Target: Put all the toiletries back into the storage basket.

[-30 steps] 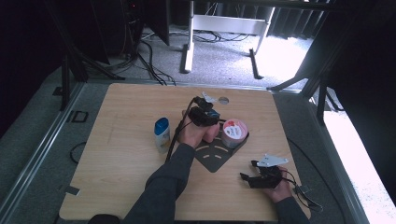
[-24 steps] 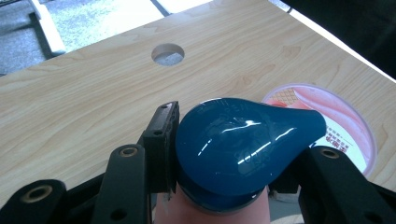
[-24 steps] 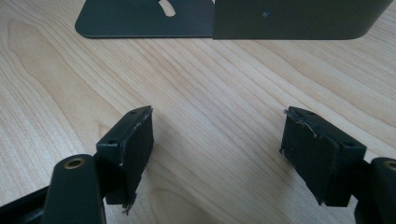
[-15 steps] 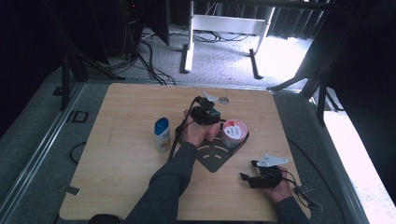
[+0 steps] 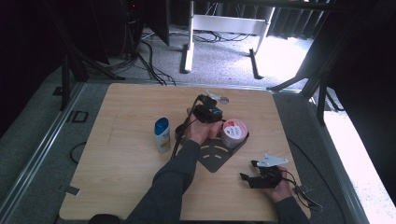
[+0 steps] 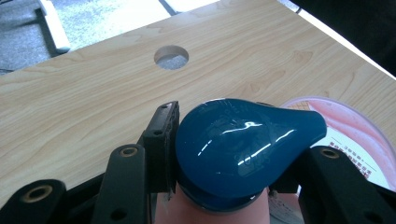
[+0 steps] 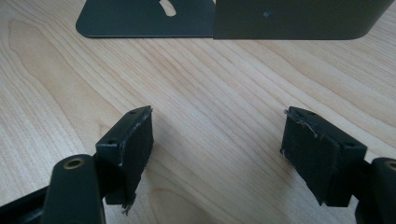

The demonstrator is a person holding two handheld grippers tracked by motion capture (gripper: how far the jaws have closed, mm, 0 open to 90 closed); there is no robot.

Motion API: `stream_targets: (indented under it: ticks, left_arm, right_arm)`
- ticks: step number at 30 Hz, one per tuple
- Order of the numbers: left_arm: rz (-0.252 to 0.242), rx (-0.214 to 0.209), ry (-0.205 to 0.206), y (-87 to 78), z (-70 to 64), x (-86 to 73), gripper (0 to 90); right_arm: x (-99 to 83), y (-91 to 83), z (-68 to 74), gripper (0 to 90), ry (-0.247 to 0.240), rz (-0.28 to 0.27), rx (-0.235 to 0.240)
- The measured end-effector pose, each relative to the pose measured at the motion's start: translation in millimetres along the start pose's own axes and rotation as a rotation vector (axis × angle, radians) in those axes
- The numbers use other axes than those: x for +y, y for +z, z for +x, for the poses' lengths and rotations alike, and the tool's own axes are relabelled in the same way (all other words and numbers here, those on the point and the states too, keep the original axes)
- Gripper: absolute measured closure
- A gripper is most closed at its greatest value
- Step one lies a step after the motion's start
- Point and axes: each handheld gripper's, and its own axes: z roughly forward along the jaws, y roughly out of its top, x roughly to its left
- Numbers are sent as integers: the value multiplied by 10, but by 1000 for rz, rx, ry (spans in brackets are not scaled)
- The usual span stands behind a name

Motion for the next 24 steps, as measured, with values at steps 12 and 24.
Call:
stream_targets:
  ticks: [12,24]
  left_arm:
    - [-4,-1,-11,16,-5,19,526]
    - [-6,0,-12,37,-59,27,526]
  right_arm:
    - [0,0,0,246,-1,0,0]
    - [0,0,1,246,-1,1,0]
